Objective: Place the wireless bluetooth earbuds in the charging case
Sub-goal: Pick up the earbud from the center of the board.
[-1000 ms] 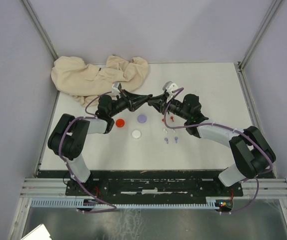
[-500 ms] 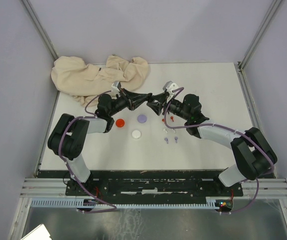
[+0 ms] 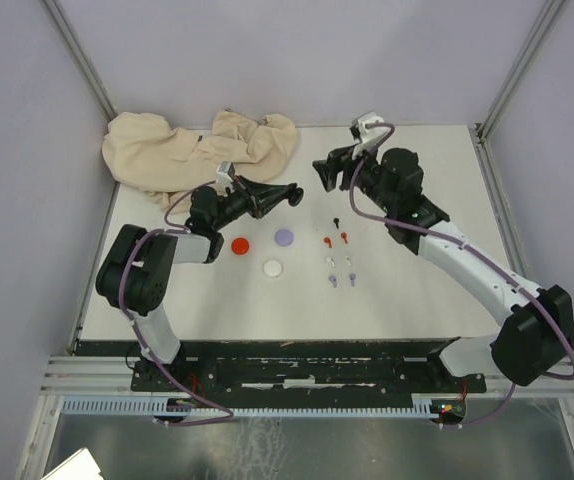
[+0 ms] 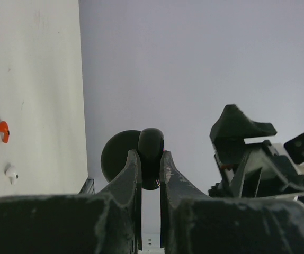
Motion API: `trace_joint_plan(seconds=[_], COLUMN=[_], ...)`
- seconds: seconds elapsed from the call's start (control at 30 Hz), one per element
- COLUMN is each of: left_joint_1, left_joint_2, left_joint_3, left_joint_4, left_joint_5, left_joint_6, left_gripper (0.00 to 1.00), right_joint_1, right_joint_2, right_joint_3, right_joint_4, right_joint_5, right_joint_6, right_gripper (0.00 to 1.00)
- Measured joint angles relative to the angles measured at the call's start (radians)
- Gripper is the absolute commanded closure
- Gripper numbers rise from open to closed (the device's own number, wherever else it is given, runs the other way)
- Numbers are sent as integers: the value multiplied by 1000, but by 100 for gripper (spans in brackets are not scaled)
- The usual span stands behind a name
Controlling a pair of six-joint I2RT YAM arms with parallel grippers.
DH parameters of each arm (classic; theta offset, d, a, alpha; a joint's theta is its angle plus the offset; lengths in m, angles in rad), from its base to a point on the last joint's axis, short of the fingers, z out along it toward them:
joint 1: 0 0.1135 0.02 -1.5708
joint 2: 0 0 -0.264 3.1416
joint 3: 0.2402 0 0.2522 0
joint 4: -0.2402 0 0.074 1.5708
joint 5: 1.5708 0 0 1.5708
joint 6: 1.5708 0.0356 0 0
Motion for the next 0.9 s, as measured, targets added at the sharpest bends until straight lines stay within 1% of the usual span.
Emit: trace_joint_plan(seconds=[0.07, 0.17, 0.23, 0.3, 0.37, 0.47, 0.5, 0.63, 0.9], left_joint_1=[21, 50, 65, 73, 73, 73, 73, 73, 73], left_joint_2=[0, -5, -21, -45, -75, -115, -135, -141, -141], left_joint_3=[-6, -17, -24, -30, -34, -35, -35, -37, -60], left_joint_4=[-5, -39, -87, -136, -185, -237, -262, -281, -305], left_joint_5=[13, 23, 29, 36, 42, 47, 48, 48, 50], left_joint_6=[10, 43, 80, 119, 162, 212, 236, 264, 275], left_gripper=[97, 97, 97, 97, 97, 97, 97, 97, 97], right_joint_1=[-29, -80, -107, -129, -137, -136, -134, -132, -132], right_joint_2=[34, 114, 206, 356, 479, 596, 661, 703, 752], right_joint_3=[146, 298, 404, 546, 617, 626, 625, 625, 639], right_joint_4=[-174, -361, -507, -666, -761, -869, -930, -970, -984], right_joint_5=[89, 147, 156, 154, 150, 142, 131, 121, 92], right_joint_6=[32, 70, 83, 88, 90, 100, 110, 118, 128], right_gripper=[25, 24, 25, 28, 30, 31, 31, 32, 34])
